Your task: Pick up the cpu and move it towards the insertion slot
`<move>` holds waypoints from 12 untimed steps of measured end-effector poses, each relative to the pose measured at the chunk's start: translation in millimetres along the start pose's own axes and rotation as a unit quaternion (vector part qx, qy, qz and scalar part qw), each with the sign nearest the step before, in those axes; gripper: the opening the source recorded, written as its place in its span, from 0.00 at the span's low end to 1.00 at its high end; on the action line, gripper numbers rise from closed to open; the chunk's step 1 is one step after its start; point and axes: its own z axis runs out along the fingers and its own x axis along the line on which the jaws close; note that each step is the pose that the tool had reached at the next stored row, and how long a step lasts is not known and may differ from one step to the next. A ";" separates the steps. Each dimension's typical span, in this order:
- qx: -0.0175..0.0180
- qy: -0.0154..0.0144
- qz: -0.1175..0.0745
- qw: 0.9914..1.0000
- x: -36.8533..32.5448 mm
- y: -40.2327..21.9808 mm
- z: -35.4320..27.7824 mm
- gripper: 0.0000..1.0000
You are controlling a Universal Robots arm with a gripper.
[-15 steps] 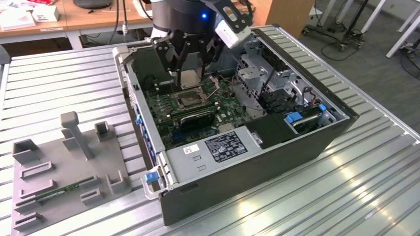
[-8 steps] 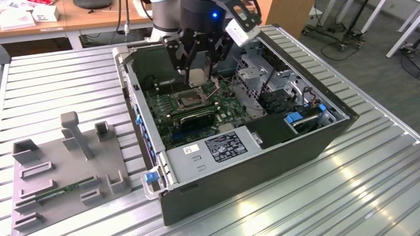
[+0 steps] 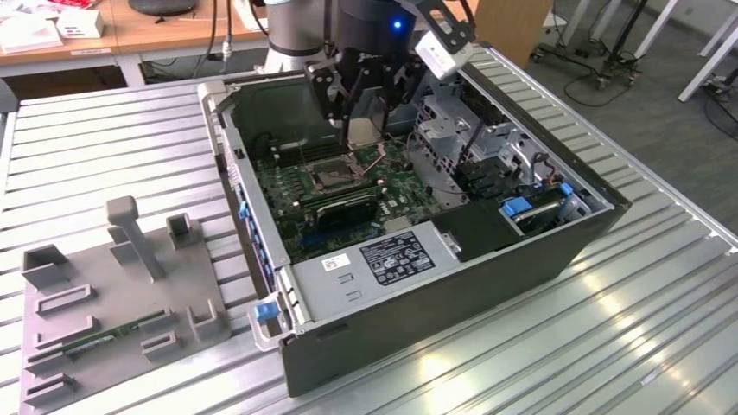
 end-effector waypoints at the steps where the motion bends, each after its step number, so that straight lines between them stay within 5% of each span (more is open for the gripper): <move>1: 0.000 0.000 0.000 1.000 -2.0 0.0 0.1 0.55; 12: 0.000 0.000 0.000 1.000 -6.8 0.7 0.2 0.55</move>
